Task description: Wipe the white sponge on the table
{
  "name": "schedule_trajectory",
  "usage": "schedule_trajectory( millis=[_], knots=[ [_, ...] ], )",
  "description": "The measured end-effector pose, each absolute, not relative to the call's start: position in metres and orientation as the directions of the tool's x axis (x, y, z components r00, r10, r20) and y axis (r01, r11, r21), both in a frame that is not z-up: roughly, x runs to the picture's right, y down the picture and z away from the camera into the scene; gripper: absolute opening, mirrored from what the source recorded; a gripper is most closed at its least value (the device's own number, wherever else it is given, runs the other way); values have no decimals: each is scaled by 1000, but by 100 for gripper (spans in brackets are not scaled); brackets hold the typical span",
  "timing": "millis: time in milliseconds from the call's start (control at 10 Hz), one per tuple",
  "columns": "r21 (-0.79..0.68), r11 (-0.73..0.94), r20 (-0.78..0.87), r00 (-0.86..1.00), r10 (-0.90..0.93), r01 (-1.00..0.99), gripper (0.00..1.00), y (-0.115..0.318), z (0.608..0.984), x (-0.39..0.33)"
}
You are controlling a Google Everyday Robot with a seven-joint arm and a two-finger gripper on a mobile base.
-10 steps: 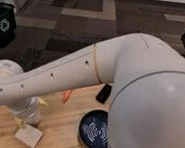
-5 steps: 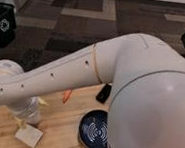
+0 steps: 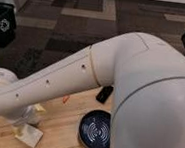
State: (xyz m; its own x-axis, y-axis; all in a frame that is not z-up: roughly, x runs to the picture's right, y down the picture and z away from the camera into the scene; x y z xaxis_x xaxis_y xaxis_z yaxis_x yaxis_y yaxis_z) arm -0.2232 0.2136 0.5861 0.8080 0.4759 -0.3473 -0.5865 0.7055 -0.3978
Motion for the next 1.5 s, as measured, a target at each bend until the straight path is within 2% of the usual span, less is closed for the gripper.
schedule_trajectory(
  millis=[400, 1500],
  knots=[
    [-413, 697, -330, 810, 485, -586, 65, 249, 573, -219],
    [-444, 690, -294, 820, 491, -572, 65, 269, 622, -242]
  ],
)
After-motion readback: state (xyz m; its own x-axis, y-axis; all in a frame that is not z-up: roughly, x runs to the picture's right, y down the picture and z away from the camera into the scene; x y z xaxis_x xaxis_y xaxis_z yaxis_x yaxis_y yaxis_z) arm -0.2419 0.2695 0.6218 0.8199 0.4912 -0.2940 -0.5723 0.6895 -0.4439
